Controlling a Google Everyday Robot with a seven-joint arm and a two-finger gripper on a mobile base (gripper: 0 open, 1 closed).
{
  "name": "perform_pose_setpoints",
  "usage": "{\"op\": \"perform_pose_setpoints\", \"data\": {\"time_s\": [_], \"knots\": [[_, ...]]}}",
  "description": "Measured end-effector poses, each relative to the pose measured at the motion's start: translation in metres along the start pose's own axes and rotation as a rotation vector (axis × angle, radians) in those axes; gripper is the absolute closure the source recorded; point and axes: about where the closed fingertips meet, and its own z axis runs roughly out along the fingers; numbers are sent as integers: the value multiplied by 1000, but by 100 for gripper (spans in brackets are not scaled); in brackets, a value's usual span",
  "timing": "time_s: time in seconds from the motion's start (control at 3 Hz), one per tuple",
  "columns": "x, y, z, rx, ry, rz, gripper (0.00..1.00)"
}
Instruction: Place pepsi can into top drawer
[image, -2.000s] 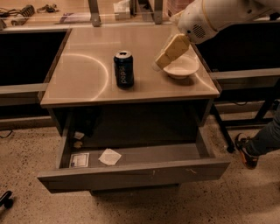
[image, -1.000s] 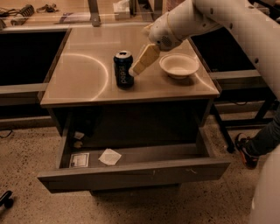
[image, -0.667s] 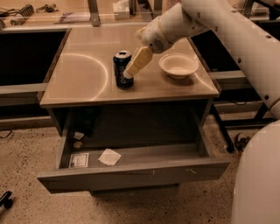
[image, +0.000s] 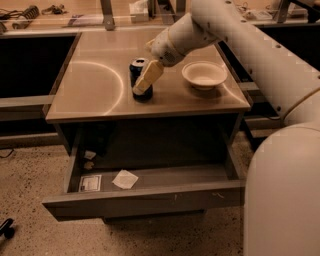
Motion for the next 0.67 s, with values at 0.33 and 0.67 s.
{"op": "perform_pose_setpoints", "data": {"time_s": [0.33, 0.67], "knots": [[-1, 3, 11, -25, 7, 2, 15], [-1, 3, 13, -29, 8, 2, 39]]}}
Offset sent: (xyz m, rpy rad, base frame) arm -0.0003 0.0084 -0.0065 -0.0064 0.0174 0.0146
